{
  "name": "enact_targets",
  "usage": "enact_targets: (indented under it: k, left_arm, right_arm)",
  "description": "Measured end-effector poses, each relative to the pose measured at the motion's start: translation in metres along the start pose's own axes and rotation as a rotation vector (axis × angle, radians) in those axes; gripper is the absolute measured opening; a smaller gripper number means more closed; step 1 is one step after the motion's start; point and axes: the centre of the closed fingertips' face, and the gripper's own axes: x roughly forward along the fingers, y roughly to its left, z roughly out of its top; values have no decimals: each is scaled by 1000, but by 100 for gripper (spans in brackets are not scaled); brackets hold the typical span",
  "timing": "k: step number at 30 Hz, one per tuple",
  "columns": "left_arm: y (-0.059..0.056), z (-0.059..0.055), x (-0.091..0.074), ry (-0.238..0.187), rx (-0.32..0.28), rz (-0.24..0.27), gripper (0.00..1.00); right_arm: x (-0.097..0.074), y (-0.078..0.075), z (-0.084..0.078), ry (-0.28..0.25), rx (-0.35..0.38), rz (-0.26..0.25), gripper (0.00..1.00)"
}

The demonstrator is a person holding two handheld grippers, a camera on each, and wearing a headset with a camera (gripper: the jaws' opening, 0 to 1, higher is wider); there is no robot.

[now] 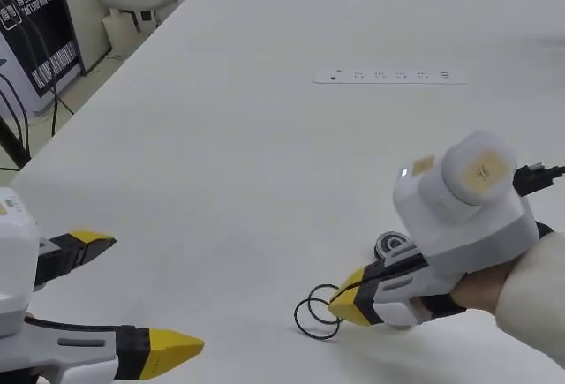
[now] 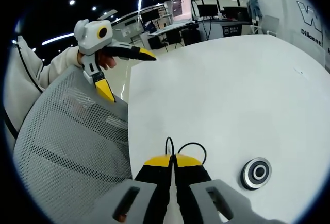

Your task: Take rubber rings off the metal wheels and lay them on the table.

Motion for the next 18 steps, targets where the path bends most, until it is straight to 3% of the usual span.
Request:
enact_targets:
  k: [18]
  left_arm:
    - [0, -1, -1, 7, 3, 6, 96]
  right_arm:
    - [-1, -22, -8, 3, 46, -96, 0]
